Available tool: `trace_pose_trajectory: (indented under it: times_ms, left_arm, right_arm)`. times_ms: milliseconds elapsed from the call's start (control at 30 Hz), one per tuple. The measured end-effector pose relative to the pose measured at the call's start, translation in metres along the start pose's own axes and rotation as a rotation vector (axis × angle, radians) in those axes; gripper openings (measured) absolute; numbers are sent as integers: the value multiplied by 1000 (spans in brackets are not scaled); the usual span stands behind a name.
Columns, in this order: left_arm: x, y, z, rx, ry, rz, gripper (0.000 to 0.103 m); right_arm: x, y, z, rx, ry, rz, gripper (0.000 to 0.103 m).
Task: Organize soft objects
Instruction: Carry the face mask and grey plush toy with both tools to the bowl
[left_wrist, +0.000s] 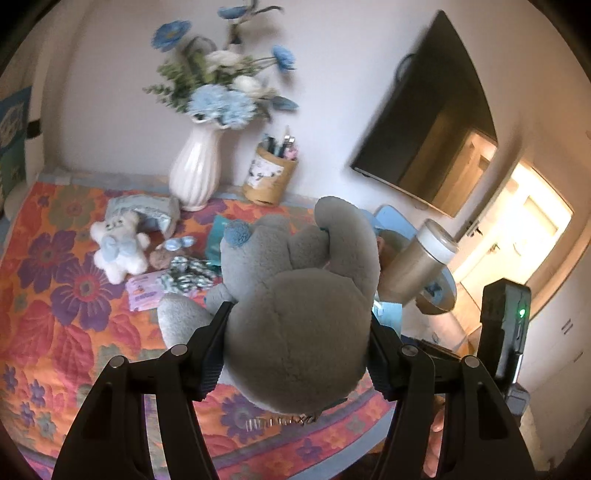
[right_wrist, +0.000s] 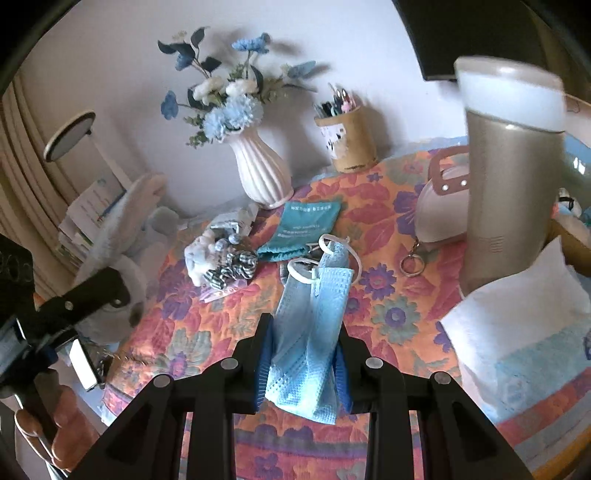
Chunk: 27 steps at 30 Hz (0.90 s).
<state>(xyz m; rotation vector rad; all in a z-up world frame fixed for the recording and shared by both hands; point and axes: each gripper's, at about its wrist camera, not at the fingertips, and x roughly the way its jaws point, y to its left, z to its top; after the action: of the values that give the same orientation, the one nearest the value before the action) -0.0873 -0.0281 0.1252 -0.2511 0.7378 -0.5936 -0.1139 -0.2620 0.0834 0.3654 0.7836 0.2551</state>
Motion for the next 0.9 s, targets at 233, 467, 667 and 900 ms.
trace_pose_trajectory:
  times_ms: [233, 467, 667, 900]
  left_arm:
    - [2, -55, -7, 114, -4, -11, 62]
    - [15, -120, -18, 230, 15, -79, 62]
    - [34, -178, -23, 317, 45, -170, 62]
    - [76, -242, -14, 390, 78, -242, 62]
  right_arm:
    - [-45, -12, 1, 6, -61, 10, 29]
    - [-93, -54, 1, 94, -115, 6, 29]
    - [-136, -102, -2, 179, -185, -55, 29]
    - [-175, -162, 7, 275, -288, -121, 29]
